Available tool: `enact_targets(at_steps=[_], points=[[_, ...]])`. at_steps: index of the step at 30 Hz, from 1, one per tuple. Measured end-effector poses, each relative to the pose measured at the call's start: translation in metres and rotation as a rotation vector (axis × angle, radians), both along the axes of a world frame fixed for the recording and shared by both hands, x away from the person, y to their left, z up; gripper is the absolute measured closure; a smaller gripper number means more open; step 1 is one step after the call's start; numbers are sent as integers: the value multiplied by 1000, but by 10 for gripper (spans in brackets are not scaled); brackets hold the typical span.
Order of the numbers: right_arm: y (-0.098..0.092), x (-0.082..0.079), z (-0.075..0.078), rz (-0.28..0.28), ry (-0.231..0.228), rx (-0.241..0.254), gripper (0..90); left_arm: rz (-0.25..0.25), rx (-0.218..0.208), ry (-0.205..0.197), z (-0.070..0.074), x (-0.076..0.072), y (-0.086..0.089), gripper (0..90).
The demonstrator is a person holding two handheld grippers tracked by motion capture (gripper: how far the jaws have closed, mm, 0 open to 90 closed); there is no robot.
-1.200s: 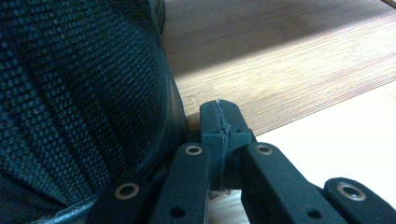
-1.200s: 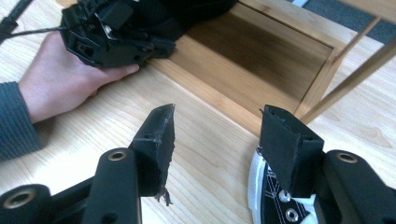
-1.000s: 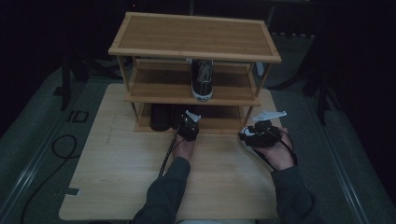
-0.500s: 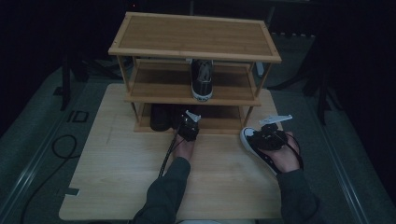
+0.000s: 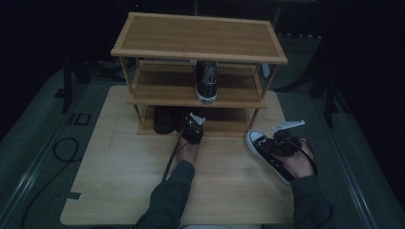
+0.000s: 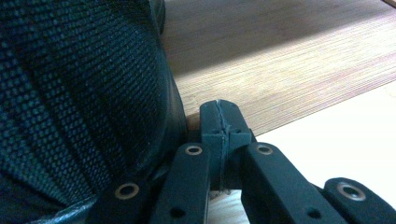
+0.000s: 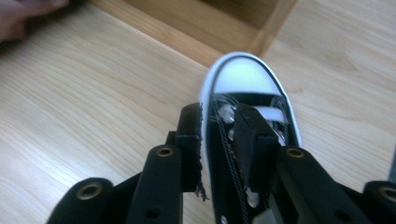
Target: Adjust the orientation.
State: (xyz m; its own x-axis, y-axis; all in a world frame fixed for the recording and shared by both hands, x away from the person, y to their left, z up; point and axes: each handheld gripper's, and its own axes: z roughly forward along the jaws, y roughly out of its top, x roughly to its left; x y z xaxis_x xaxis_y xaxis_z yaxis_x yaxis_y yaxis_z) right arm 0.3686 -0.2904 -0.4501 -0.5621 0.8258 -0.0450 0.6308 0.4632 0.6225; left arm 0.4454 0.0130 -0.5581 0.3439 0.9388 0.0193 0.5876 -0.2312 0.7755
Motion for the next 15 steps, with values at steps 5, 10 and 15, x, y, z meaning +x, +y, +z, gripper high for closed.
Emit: enact_targets(at_steps=[5, 10, 15], points=[[-9, 1, -5, -28, 17, -22, 740, 1, -1, -1, 0, 0, 0, 900], [-16, 2, -7, -50, 17, -49, 731, 1, 0, -1, 0, 0, 0, 900], [-22, 3, -10, -72, 34, -66, 719, 2, 0, -1, 0, 0, 0, 900]])
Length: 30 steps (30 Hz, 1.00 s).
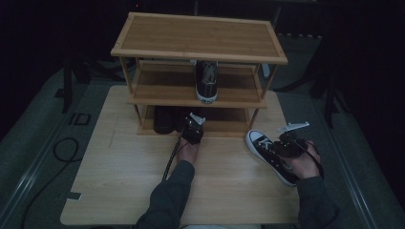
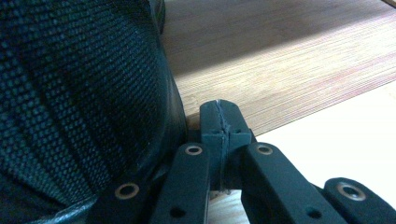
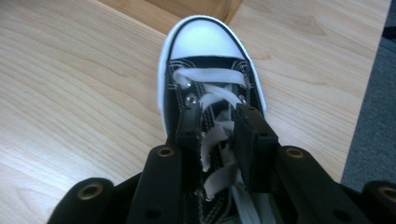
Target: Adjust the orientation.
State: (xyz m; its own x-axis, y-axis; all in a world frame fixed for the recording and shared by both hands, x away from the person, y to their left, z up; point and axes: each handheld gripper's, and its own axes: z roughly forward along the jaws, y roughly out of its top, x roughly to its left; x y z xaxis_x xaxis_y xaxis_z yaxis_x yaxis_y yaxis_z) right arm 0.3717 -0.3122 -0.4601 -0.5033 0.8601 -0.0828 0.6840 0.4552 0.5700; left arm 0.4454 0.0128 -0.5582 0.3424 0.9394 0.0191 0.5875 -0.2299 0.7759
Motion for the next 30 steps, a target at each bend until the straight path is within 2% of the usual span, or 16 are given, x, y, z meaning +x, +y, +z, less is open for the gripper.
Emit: enact_targets(at_steps=[4, 8, 12, 14, 19, 21, 25, 30], points=[[-2, 1, -2, -13, 9, -5, 712, -1, 3, 1, 0, 0, 0, 900], [0, 3, -2, -27, 4, -39, 690, -1, 2, 1, 0, 0, 0, 900], [0, 4, -3, -31, 17, -41, 667, 0, 1, 0, 0, 0, 0, 900], [2, 5, -4, -33, 19, -64, 645, -1, 2, 1, 0, 0, 0, 900], [3, 9, -9, -33, 49, -78, 600, 1, 2, 0, 0, 0, 0, 900], [4, 11, -14, -24, 78, -88, 624, 0, 2, 0, 0, 0, 0, 900], [4, 10, -15, -17, 76, -79, 684, 2, 2, -1, 0, 0, 0, 900], [5, 8, -16, -10, 64, -91, 750, 1, 2, 0, 0, 0, 0, 900]])
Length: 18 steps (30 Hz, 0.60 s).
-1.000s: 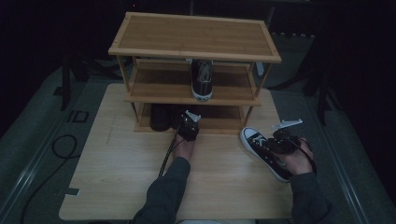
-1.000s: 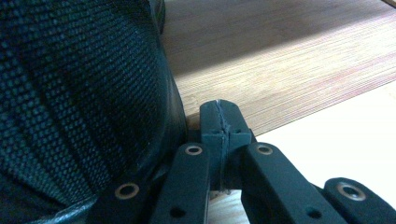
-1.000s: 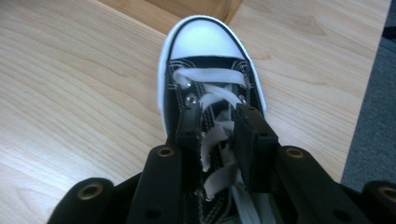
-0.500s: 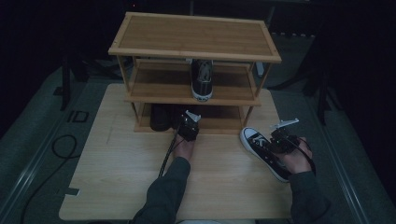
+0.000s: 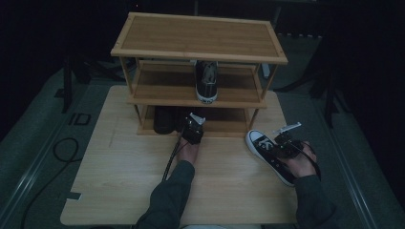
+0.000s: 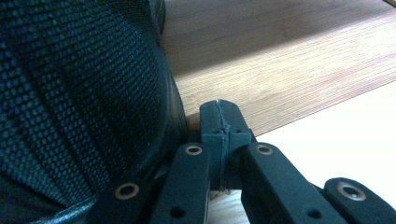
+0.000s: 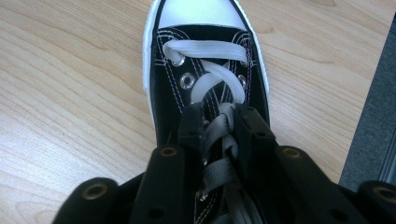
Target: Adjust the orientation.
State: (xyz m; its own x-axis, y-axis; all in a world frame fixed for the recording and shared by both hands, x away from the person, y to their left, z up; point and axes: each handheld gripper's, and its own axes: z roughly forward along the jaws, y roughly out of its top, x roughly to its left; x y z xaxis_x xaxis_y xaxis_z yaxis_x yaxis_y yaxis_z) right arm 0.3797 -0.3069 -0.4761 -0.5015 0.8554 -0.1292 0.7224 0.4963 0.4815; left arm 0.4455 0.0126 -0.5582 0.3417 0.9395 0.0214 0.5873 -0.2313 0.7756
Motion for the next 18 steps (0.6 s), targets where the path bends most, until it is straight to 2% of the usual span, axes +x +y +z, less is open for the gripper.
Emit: enact_targets(at_steps=[5, 10, 15, 17, 18], points=[[-2, -4, 4, -13, -14, 25, 803, 2, 0, -1, 0, 0, 0, 900], [-1, -10, 6, -10, -31, 51, 819, 2, 2, -2, 0, 0, 0, 900], [4, -13, 8, 13, -15, 108, 831, 2, 3, 1, 0, 0, -1, 900], [6, -13, 8, 18, -10, 114, 831, 1, 2, 1, 0, 0, 0, 900], [10, -13, 9, 24, -21, 110, 833, 1, 2, 1, 0, 0, 0, 900]])
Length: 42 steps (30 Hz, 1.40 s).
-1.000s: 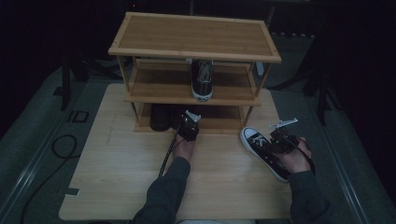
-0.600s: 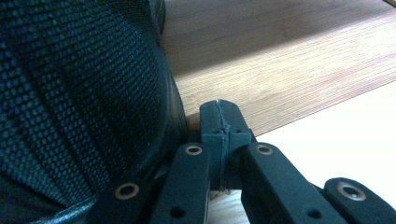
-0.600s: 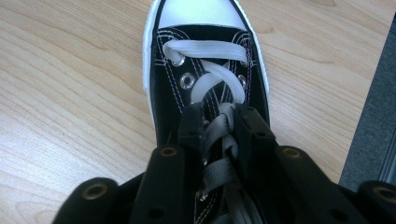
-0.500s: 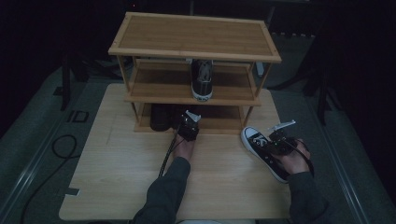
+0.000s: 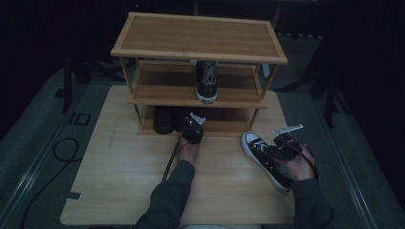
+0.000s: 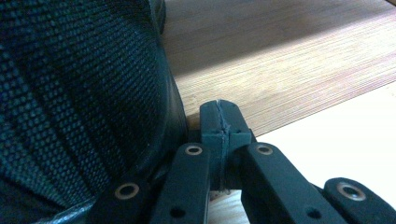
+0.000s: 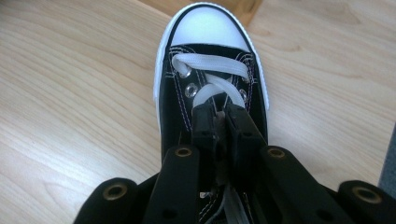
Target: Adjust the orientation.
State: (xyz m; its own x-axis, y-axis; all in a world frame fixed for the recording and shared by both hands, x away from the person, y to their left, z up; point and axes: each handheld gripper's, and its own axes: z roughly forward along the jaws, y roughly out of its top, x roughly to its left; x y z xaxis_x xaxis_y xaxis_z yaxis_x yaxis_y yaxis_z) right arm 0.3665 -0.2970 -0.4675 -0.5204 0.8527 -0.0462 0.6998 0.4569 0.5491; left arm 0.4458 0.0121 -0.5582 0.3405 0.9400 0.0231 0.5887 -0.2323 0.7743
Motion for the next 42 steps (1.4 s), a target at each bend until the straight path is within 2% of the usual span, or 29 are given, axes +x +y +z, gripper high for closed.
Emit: enact_targets(at_steps=[5, 7, 9, 12, 13, 14, 15, 16, 17, 19, 23, 26, 31, 36, 38, 41, 42], points=[[14, -1, 2, 32, -9, 6, 835, 1, -1, -2, 0, 0, 0, 900], [27, -1, 4, 66, -2, 18, 835, 1, 0, -2, 0, 0, 0, 900], [30, -1, 4, 75, 2, 19, 835, 1, 0, -2, 0, 0, 0, 900], [47, 0, 4, 103, -3, 19, 834, 0, 0, 0, 0, 0, 0, 900], [58, 2, 3, 124, -3, 19, 834, -1, 1, 1, 0, 0, 0, 900], [58, 2, 3, 124, -3, 19, 834, -1, 0, 1, 0, 0, 0, 900], [70, 2, 3, 140, 0, 23, 834, 1, -4, 0, 0, 0, 0, 900], [70, 2, 3, 140, 0, 23, 834, 1, -4, 0, 0, 0, 0, 900], [81, 2, 3, 154, 3, 24, 833, -1, -2, 2, 0, 0, 0, 900], [85, 2, 3, 164, 7, 23, 833, -1, -3, 2, 0, 0, 0, 900], [104, 1, 1, 204, 5, 27, 832, -1, -4, 1, 0, 0, 1, 900], [114, 2, -1, 229, 23, 44, 829, -2, -4, 1, 0, 0, 1, 900], [116, 1, -4, 253, 31, 40, 820, -2, -5, 1, 0, 0, 1, 900], [114, -1, -4, 274, 34, 45, 770, -2, -4, 1, 0, 0, 1, 900], [112, -3, 0, 295, 19, 36, 714, -2, -5, 1, 0, 0, 1, 900], [107, -5, 6, 295, 6, 63, 695, -2, -4, 1, 0, 0, 1, 900], [95, -6, 15, 281, -31, 80, 664, -2, -3, 0, 0, 0, 0, 900]])
